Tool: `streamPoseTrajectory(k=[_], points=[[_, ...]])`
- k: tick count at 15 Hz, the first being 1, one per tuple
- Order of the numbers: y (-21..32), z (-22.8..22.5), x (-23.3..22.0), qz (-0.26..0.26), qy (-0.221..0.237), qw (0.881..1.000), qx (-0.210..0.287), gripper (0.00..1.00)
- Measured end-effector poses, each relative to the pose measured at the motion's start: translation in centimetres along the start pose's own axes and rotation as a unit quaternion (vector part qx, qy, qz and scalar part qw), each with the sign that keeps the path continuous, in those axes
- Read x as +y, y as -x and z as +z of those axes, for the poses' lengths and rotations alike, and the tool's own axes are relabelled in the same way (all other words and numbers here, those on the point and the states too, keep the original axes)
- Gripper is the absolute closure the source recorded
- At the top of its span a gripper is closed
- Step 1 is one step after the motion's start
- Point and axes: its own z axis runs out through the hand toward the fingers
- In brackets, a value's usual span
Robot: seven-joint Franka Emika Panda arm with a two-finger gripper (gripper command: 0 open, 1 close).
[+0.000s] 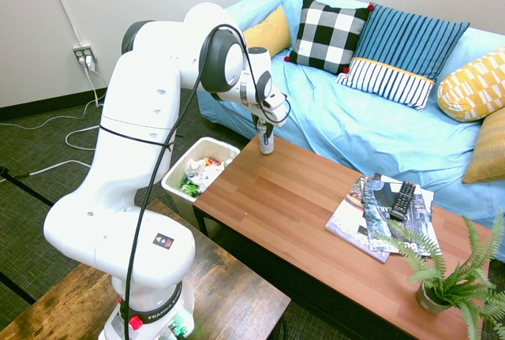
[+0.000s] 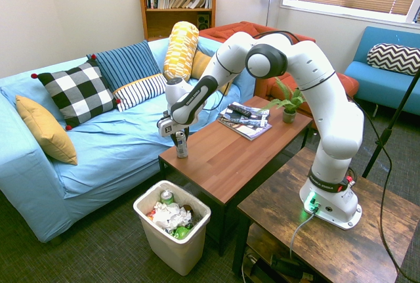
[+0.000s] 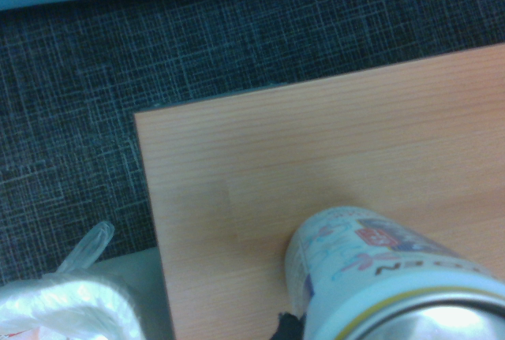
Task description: Throw the can in the trash bin
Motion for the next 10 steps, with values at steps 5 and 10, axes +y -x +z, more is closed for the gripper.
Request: streamPoseTrajectory(k=[5, 10], points=[[8.6, -5.4, -4.2, -0.056, -0.025, 0.998, 0.010, 1.00], [23.4, -3.1, -4.9, -0.121, 0.003, 0.992, 0.023, 1.00]])
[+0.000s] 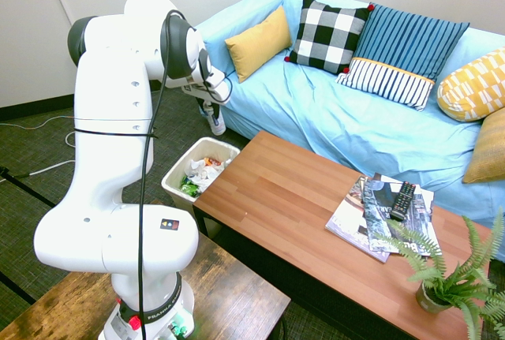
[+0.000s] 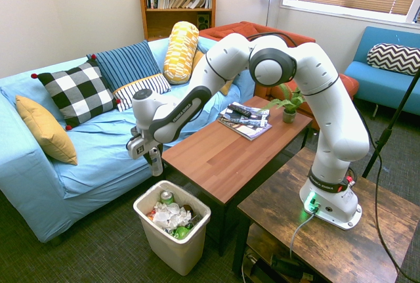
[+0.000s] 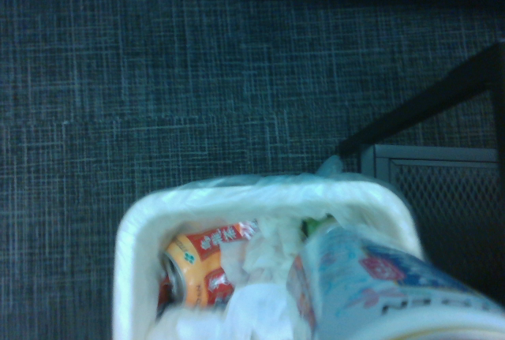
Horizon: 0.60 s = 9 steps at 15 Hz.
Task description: Throw the can in the trash bin
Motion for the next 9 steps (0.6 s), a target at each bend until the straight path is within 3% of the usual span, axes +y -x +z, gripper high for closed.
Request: streamPoseTrajectory(k=[6, 7, 9], points=[[2.5, 8.5, 1.8, -0.010, 0.039, 0.999, -0.004, 1.00], [2.4, 9.6, 2.2, -0.009, 0.045, 0.999, -0.004, 0.00], [2.3, 11.1, 2.8, -0.008, 0.054, 0.998, -0.006, 0.00]])
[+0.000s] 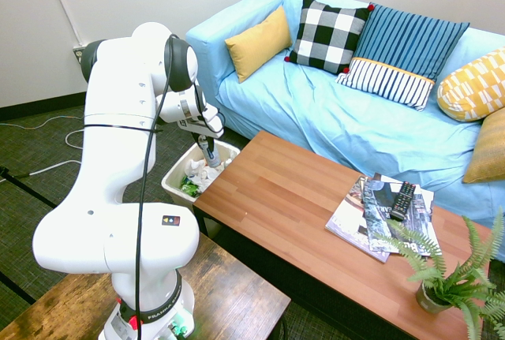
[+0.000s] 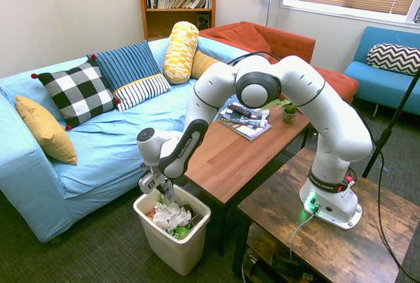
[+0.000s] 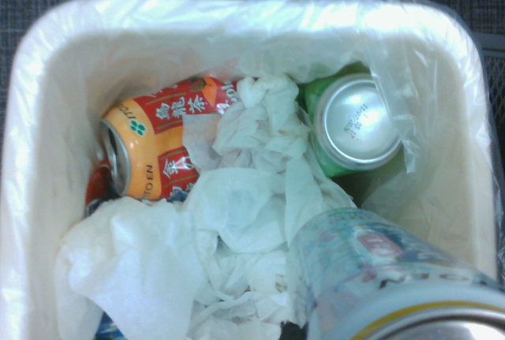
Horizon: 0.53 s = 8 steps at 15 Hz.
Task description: Throw the can in the trash bin
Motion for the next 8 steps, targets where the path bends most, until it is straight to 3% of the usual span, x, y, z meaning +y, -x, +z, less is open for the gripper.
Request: streamPoseTrajectory(k=[8], points=[[-0.39, 0.72, -0.48, 0.001, -0.001, 1.000, 0.001, 0.00]])
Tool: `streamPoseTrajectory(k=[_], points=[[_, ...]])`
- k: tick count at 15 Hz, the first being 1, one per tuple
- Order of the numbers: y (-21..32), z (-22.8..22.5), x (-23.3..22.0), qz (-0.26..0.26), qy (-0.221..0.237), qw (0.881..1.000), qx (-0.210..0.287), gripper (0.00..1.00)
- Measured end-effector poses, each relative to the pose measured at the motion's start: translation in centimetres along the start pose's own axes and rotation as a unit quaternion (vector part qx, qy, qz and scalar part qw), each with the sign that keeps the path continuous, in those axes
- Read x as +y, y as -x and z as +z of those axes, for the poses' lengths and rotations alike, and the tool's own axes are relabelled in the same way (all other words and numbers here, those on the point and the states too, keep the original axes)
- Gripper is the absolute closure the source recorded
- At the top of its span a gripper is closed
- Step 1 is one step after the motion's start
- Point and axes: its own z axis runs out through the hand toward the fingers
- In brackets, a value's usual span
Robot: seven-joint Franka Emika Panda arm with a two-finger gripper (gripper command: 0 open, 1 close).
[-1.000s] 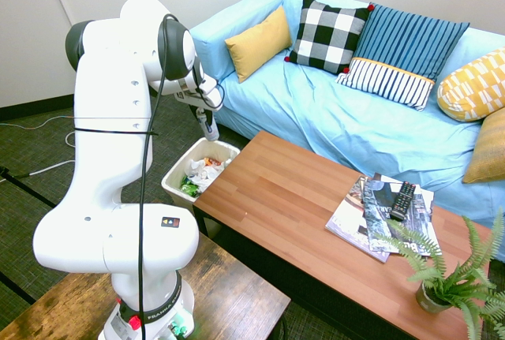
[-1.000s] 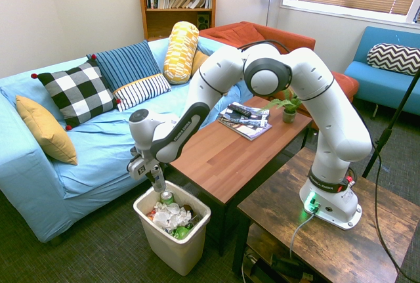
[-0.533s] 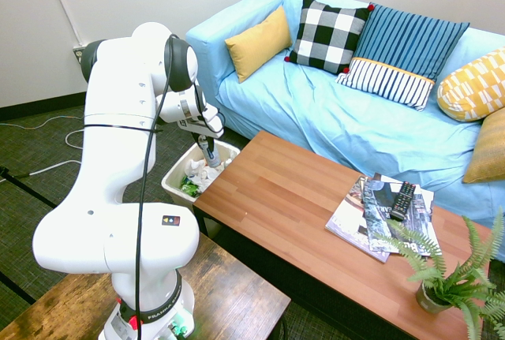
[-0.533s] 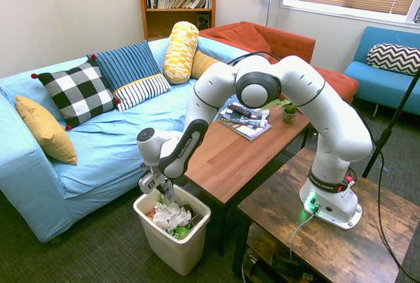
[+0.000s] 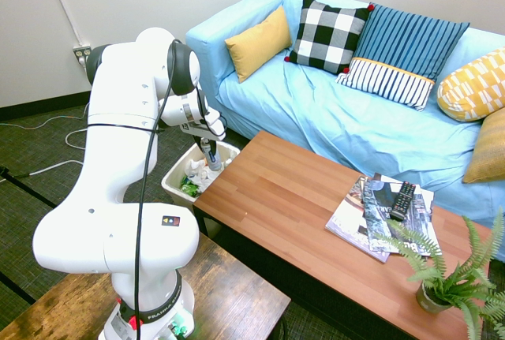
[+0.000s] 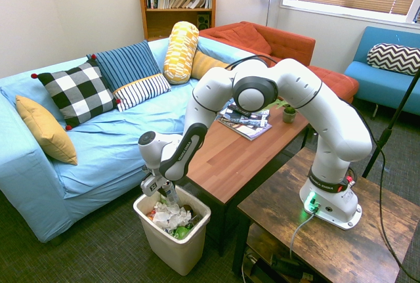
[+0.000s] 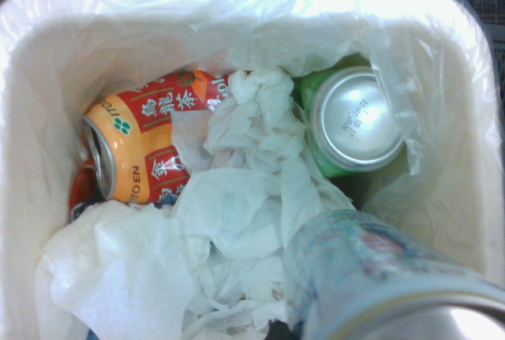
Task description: Throw the can in the trash bin
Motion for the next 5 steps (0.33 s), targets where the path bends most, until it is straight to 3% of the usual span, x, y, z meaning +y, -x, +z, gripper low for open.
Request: streamPoseTrajectory(k=[5], points=[[-0.14, -0.83, -0.68, 0.001, -0.005, 1.000, 0.002, 0.00]])
